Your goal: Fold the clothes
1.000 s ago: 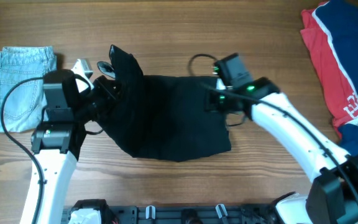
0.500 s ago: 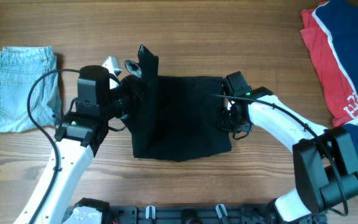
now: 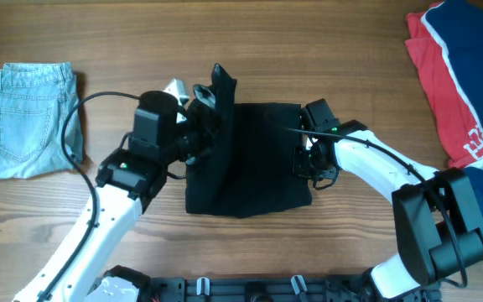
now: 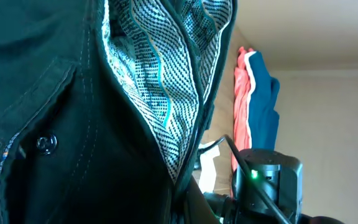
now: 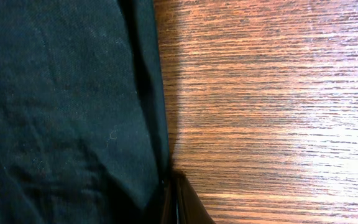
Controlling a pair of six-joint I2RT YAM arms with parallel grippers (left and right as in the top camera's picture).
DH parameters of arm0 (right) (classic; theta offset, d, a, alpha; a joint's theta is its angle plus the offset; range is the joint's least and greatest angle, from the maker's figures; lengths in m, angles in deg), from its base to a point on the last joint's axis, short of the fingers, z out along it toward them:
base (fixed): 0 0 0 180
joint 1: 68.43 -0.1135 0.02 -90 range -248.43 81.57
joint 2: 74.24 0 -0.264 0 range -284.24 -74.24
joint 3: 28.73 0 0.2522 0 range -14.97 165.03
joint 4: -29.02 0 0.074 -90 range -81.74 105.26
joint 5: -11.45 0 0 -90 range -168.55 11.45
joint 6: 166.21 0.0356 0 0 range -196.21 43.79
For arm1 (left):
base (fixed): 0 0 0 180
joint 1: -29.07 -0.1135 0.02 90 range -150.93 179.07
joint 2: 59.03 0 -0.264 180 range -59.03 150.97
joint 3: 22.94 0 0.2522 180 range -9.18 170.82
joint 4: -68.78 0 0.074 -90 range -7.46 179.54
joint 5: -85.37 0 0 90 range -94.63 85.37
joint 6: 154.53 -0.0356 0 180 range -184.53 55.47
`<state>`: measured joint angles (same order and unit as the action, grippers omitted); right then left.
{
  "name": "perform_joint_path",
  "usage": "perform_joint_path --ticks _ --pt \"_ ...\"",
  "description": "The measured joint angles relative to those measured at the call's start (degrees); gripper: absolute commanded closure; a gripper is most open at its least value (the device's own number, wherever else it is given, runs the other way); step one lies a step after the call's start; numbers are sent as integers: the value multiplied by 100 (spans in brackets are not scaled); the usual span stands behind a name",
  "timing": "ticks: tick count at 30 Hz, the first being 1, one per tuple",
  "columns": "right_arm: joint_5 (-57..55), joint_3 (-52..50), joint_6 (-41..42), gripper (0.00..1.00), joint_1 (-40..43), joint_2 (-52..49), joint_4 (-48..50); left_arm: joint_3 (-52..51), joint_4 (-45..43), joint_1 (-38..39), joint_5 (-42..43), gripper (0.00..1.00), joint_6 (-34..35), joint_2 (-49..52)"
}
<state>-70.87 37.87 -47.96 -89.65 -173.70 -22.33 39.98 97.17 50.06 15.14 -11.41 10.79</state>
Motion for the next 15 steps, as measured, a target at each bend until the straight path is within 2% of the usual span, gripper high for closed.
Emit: perform_joint_path --ticks 6,15 --pt "0 0 17 96 0 0 0 0 -518 308 -44 96 262 85" --pt "2 -4 63 96 0 0 2 0 -420 796 -452 96 404 127"
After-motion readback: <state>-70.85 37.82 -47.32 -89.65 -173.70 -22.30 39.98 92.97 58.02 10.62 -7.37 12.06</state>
